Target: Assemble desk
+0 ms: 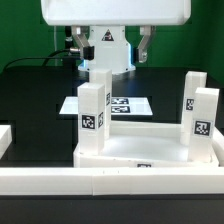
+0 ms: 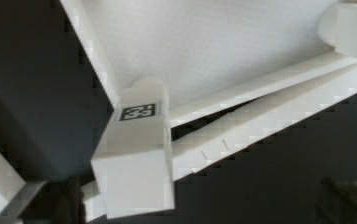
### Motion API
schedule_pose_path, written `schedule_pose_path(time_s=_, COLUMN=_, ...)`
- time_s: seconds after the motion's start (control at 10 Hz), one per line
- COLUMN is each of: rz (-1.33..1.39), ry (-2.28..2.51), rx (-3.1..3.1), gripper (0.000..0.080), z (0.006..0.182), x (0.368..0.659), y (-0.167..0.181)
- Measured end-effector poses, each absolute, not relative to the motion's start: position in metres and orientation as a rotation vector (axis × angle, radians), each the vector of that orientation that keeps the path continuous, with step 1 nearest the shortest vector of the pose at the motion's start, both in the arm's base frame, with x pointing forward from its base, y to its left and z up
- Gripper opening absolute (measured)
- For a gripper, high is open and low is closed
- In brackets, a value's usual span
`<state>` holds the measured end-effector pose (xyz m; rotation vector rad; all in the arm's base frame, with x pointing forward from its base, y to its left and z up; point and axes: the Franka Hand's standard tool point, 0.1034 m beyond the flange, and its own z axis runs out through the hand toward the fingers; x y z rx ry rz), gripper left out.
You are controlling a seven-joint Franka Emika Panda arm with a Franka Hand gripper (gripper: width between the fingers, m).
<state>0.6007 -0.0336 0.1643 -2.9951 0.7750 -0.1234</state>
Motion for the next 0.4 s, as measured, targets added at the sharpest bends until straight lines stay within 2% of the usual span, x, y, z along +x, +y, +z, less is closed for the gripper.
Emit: schedule_pose_path(time_s=0.4, rz=-0.122, ry=0.775, rx=-2.996, gripper=0.0649, z=0.1637, x=0.6006, y=-0.0336)
